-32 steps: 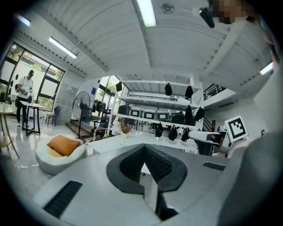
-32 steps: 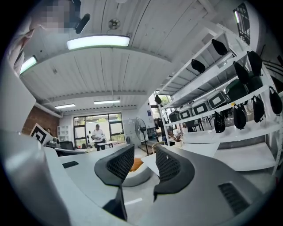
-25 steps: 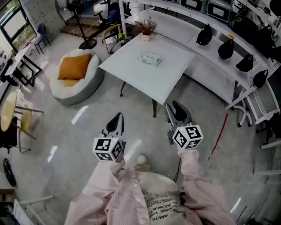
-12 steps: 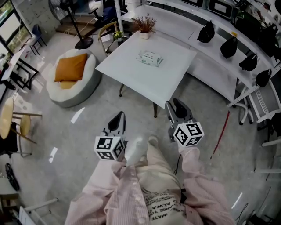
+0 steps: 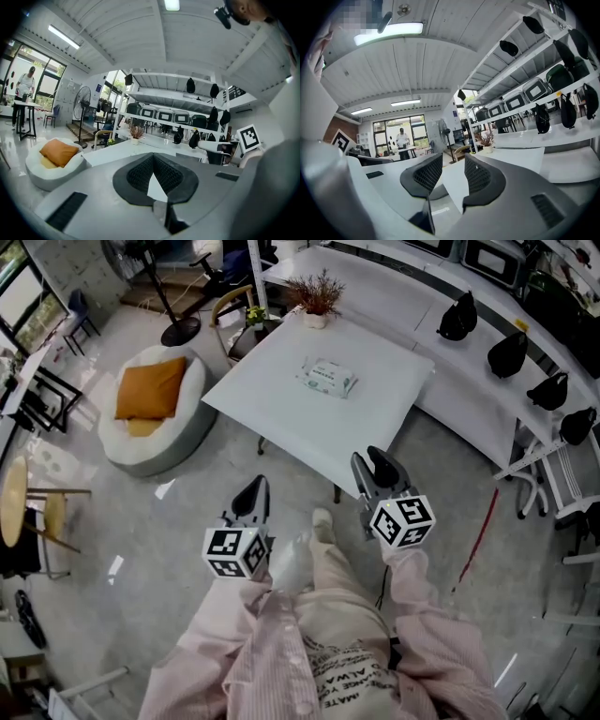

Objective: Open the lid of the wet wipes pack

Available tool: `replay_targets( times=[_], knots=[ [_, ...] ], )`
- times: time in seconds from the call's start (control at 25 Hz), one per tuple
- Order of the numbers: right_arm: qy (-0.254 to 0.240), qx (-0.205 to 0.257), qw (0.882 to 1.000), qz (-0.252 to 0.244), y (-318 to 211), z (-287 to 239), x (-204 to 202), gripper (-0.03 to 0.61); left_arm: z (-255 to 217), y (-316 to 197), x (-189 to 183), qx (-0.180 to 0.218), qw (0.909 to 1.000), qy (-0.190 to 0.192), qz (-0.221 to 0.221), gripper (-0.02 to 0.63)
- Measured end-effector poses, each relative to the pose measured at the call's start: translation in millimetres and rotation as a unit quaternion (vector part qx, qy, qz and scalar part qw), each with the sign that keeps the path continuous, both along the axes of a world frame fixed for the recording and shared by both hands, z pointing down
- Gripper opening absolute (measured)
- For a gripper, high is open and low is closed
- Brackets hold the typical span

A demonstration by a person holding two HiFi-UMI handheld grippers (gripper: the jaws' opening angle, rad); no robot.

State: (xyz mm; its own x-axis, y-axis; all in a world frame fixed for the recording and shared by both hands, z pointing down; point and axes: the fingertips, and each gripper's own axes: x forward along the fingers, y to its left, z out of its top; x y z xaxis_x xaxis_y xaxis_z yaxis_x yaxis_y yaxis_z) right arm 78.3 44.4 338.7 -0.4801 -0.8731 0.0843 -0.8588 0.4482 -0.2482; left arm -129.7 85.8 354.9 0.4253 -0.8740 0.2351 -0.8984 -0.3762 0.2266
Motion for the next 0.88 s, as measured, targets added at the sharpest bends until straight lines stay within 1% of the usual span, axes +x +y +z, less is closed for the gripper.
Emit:
replay_targets(
  times=[0.2,0.44,0.52,0.64,0.88],
  knots=[
    [0.008,-0.021,1.0,-0.015,-60.9,14.4,3.6,0.14,14.9,-59.7,11.2,-0.02,0.9998,0.003,0.0,-0.003],
    [0.02,-0.043,0.998,-0.033,-139.2,26.4,7.2,0.133,18.1,-133.5,20.8,-0.035,0.9994,0.003,-0.001,-0.003],
    [0.018,-0.052,0.998,-0.04,-160.9,31.8,7.1,0.133,23.1,-152.0,23.7,-0.043,0.9991,-0.001,0.002,-0.003],
    [0.02,-0.061,0.997,-0.049,-189.3,40.1,6.7,0.133,34.0,-174.9,24.4,-0.061,0.9981,0.0,-0.006,-0.003],
    [0.019,-0.08,0.995,-0.06,-236.4,59.6,7.2,0.133,47.8,-214.1,29.3,-0.08,0.9967,-0.002,-0.009,-0.003]
  ],
)
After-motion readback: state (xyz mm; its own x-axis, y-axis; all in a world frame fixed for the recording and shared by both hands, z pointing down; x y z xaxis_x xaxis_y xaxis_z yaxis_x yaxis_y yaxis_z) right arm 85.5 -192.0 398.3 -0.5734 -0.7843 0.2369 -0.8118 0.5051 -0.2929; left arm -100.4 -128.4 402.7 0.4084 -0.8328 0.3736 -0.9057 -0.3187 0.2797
